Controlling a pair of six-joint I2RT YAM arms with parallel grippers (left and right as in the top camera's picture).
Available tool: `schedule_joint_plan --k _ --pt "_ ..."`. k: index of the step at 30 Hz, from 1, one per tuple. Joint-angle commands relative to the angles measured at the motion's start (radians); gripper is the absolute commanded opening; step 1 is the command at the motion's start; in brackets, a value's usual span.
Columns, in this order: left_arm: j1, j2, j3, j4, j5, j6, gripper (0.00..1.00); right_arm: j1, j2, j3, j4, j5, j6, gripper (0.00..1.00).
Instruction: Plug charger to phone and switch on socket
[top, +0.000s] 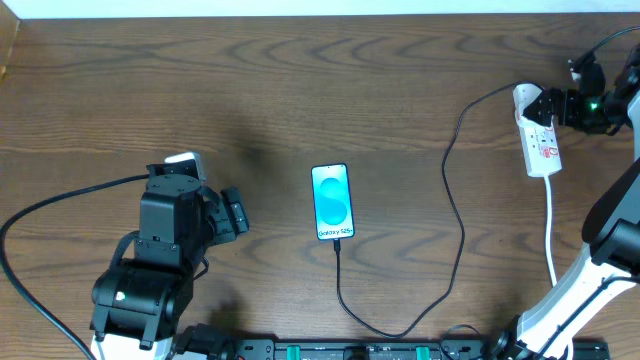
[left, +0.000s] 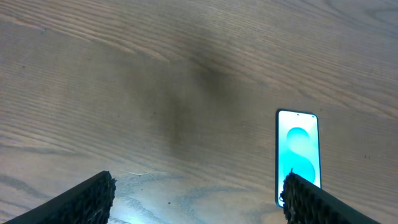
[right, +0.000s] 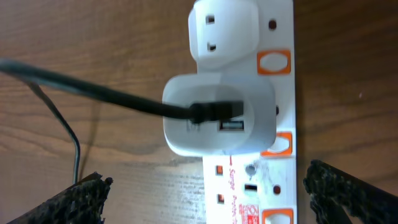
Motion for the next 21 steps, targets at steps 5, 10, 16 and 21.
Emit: schedule_joint_plan --k 5,10,16,21 --pt "0.001 -0.001 0.001 0.000 -0.017 0.014 0.86 0.012 0.041 0.012 0.042 -0.030 0.035 0.99" --pt "0.001 -0.001 0.001 0.000 -0.017 0.013 0.86 0.025 0.057 0.011 0.031 -0.037 0.034 0.99" --pt "0.001 -0.001 0.001 0.000 -0.017 0.013 0.86 0.049 0.058 0.005 0.034 -0.036 0.034 0.99" --pt "0.001 -0.001 0.001 0.000 -0.017 0.013 0.86 0.060 0.058 0.004 0.035 -0.035 0.035 0.99"
